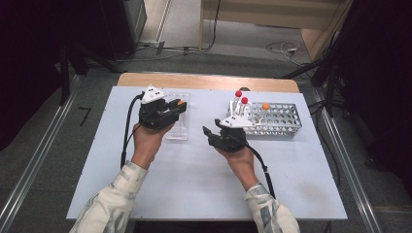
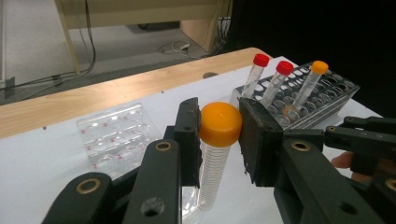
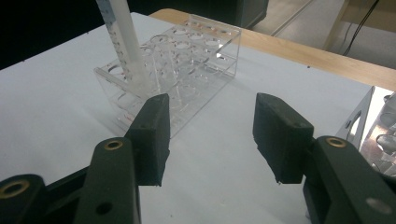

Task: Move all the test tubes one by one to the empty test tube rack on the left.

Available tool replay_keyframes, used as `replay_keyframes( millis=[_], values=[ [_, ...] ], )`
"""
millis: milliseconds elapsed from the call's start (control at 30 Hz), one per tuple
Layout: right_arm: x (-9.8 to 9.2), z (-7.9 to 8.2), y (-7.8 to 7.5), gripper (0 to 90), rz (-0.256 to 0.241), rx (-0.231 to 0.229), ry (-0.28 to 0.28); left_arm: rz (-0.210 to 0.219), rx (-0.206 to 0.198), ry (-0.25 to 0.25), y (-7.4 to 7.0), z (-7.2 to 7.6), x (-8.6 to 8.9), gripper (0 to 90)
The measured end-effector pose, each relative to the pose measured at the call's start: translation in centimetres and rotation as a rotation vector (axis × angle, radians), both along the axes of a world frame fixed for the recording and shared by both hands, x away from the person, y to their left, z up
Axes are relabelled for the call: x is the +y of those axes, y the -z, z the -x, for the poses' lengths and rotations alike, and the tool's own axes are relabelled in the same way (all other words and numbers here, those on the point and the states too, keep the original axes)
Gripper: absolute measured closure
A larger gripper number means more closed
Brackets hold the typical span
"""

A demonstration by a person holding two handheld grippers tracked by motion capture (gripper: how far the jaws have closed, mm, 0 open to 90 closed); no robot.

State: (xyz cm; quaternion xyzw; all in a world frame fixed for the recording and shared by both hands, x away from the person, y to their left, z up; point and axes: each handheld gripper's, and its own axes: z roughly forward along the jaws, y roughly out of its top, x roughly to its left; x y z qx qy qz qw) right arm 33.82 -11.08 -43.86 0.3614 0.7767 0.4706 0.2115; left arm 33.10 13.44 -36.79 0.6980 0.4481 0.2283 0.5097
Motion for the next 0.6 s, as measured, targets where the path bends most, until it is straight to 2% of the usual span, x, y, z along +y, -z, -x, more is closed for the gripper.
replay_keyframes(
  millis=[267,600],
  values=[
    [0.0,-0.1,0.1,45.0,0.001,0.001,0.0,-0.007,-0.015,-0.054,-0.4,-0.6,1.3,70.7],
    [0.0,0.0,0.0,45.3,0.003,-0.002,-0.002,-0.052,-0.034,-0.107,0.5,-1.8,0.8,70.7]
  ],
)
